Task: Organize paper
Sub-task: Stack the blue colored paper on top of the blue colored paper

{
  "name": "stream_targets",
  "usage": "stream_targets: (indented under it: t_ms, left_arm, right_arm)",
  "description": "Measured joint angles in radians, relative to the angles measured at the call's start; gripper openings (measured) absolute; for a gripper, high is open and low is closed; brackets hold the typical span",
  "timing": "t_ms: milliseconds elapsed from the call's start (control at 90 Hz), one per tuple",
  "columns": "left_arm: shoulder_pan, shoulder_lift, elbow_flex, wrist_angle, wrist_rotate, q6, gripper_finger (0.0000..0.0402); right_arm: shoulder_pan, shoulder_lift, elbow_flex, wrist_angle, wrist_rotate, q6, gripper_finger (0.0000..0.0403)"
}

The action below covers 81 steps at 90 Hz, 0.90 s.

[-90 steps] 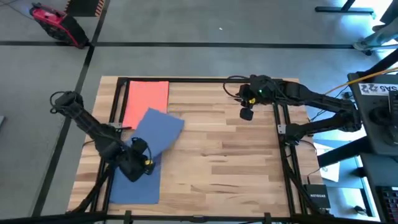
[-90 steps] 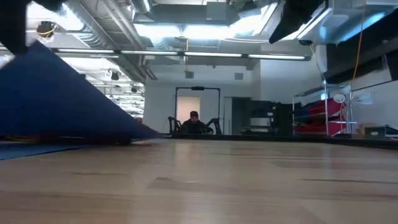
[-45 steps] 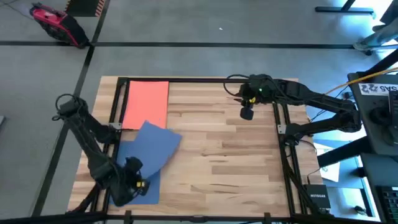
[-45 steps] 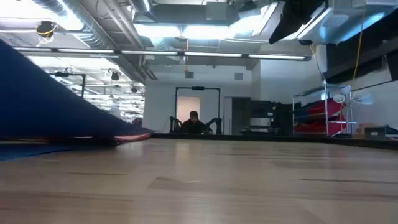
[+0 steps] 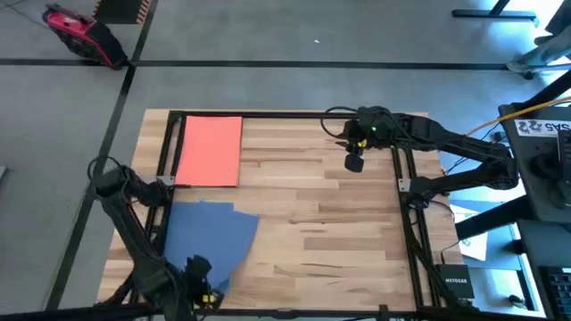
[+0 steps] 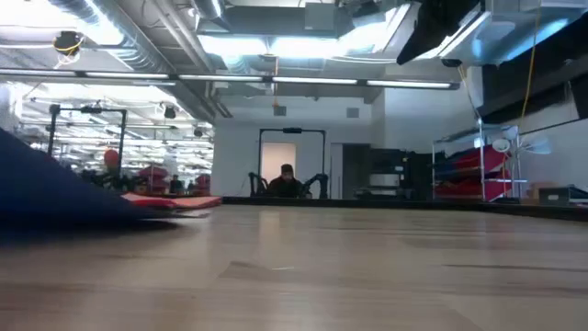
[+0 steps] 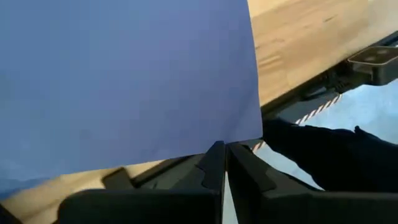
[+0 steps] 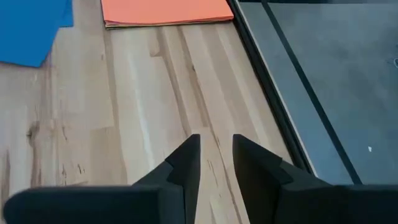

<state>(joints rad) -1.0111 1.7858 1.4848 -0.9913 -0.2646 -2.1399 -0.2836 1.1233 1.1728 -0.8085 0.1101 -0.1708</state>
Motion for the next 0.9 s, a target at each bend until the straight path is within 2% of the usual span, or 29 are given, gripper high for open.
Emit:
stream_targets:
  t_ms: [322, 533, 622, 789, 900]
  left_arm:
    - [0.048, 0.038, 0.028, -0.099, -0.034, -0.006, 0.0]
    - [0.065, 0.041, 0.028, -0.09, -0.04, 0.129, 0.0]
    - [0.061, 0.043, 0.022, -0.06, -0.04, 0.158, 0.0]
    - [0.04, 0.043, -0.026, 0.096, -0.034, 0.158, 0.0001]
    - [0.021, 0.043, -0.061, 0.184, -0.031, 0.132, 0.0021]
  right_arm:
    - [0.0, 0.0, 0.0, 0.0, 0.0, -0.022, 0.0083]
    - [0.0, 0.005, 0.0, 0.0, 0.002, -0.021, 0.0083]
    - [0.0, 0.008, 0.0, -0.001, 0.002, -0.017, 0.0083]
    - [0.001, 0.01, 0.0, -0.002, 0.002, -0.009, 0.0083]
    - [0.001, 0.01, 0.0, -0.003, 0.001, -0.006, 0.0083]
